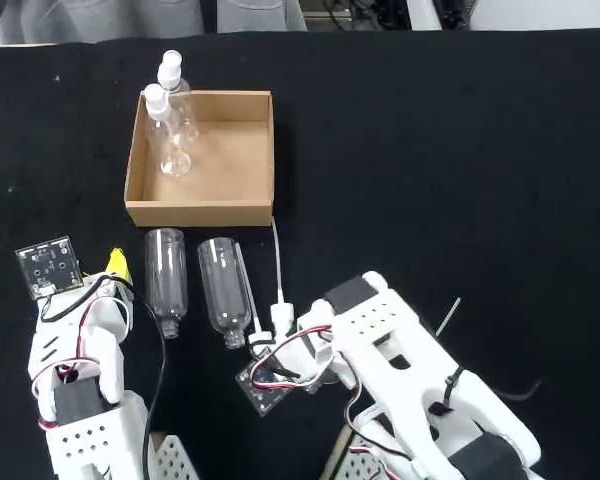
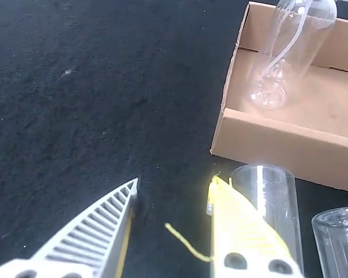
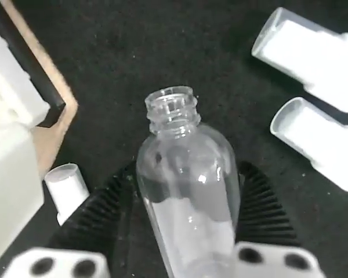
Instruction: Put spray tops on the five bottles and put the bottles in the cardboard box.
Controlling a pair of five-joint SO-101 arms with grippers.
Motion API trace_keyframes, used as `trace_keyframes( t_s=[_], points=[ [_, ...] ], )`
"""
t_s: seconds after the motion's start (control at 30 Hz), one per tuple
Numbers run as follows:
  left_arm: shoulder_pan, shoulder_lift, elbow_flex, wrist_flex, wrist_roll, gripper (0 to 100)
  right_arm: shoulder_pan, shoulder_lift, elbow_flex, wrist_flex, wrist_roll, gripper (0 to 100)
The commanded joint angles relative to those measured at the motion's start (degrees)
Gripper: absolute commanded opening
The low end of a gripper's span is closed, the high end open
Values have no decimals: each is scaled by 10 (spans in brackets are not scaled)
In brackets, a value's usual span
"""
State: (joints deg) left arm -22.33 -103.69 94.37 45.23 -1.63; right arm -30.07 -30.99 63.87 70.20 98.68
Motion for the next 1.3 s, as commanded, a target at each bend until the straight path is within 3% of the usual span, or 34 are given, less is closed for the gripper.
trace_keyframes(
  t_s=[0.0,0.27,0.43,0.67,1.27],
  points=[
    [5,-8,-8,-3,-5,183,9,-5,6,-6,5,166],
    [5,-8,-7,-2,-5,183,24,-6,2,-4,-14,163],
    [5,-8,-7,-1,-5,183,25,-6,0,-3,-14,81],
    [5,-8,-7,2,-5,183,25,-6,-4,-3,-22,74],
    [5,-8,-7,2,-5,183,56,-6,-46,-8,-267,71]
  ],
)
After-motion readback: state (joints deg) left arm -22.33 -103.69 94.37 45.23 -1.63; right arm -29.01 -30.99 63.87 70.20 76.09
